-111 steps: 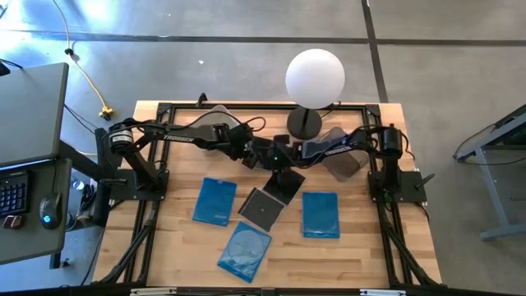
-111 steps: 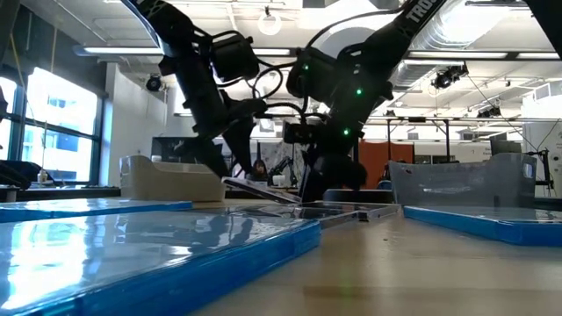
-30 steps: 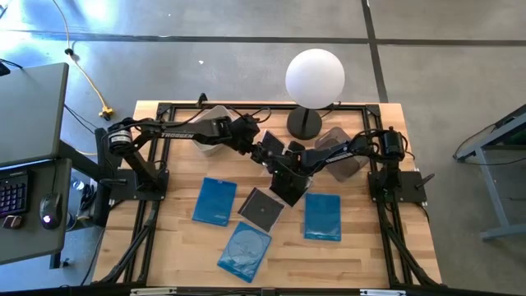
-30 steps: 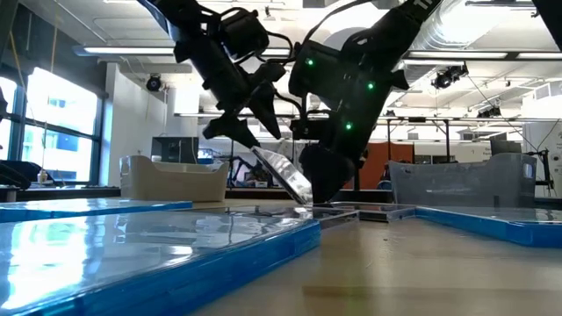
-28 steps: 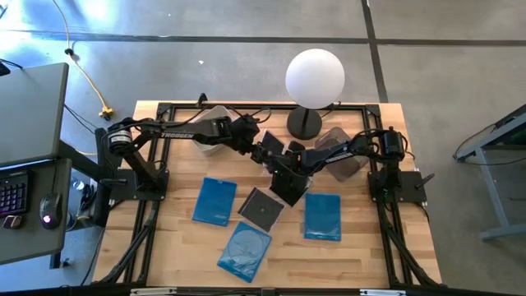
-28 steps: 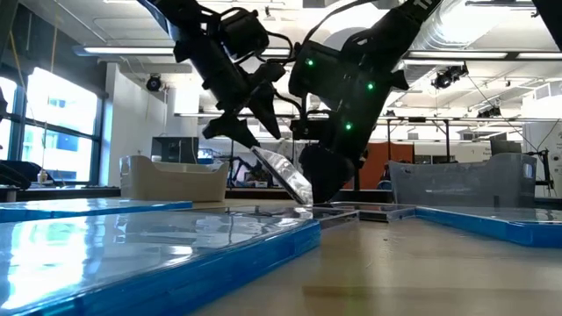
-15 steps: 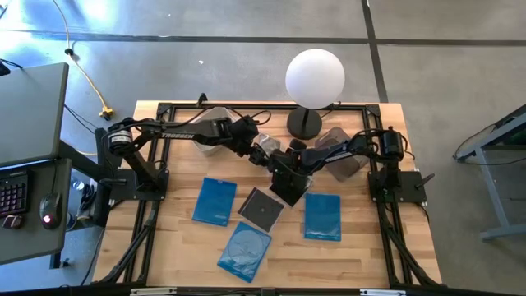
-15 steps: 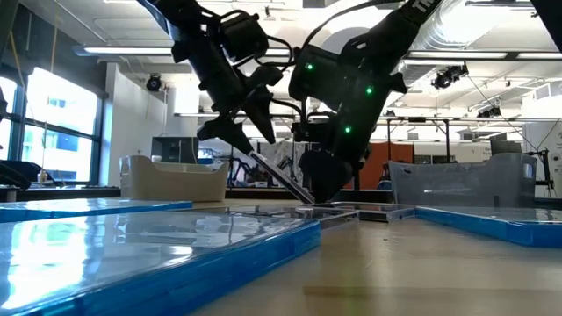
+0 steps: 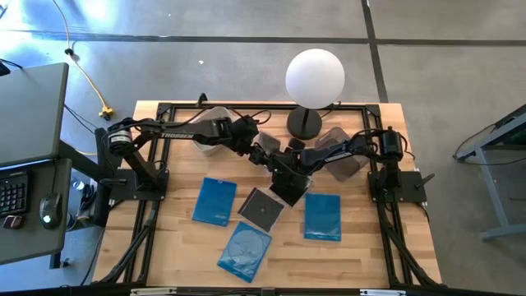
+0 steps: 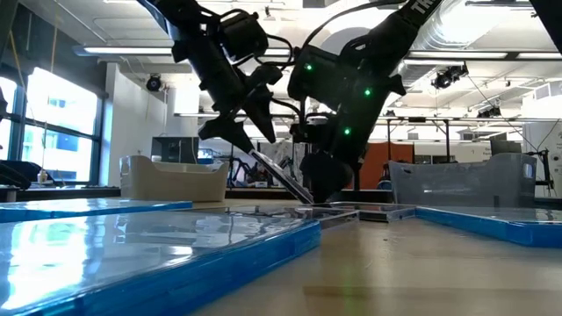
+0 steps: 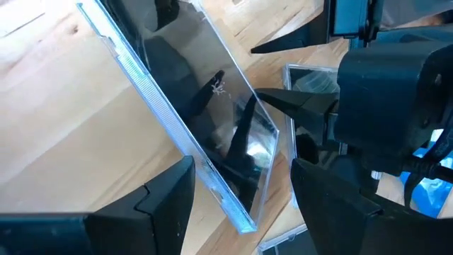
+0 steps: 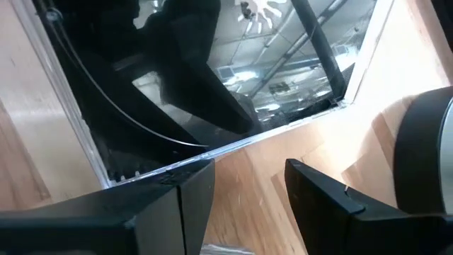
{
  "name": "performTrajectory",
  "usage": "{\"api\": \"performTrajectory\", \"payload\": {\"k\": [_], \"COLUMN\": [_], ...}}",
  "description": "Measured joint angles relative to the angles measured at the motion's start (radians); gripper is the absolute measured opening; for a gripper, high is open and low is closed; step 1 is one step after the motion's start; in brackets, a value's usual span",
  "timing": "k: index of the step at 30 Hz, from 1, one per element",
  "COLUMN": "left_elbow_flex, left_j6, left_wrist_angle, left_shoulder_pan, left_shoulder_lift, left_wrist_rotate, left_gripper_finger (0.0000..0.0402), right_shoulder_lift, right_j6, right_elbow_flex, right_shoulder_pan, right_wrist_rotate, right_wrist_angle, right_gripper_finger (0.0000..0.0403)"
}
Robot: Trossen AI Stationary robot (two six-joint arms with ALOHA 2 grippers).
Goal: Pick & place jewel cases by type
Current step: Put the top black CD case into the white bin
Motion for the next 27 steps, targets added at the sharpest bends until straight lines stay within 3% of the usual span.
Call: {"api": "performTrajectory", "payload": {"k": [8,13,22,27], "left_elbow_flex": [0.002,0.000,0.000,0.000], "left_j6": [0.035,0.028,0.054,0.062], "left_wrist_angle": [-0.067,-0.105,-0.090,-0.121], "left_shoulder_pan": [-0.004,-0.004,-0.002,-0.001], "left_shoulder_lift": [-0.061,-0.076,-0.070,-0.071], "left_wrist_rotate": [-0.044,-0.017,-0.071,-0.078], "left_gripper_finger": [0.0230,0.0230,0.0229,0.0229], "right_shoulder_lift": [-0.001,-0.001,-0.002,-0.010], "right_j6": [-0.065,-0.153,-0.182,-0.238], "right_elbow_flex": [0.008,0.007,0.007,0.006], "right_shoulder_pan": [0.000,-0.002,0.002,0.001], "right_wrist_rotate": [-0.010,-0.033,-0.032,0.065], "right_wrist_angle": [0.187,0.321,0.250,0.189], "right_gripper_finger": [0.0169,0.0169,0.0169,0.0169]}}
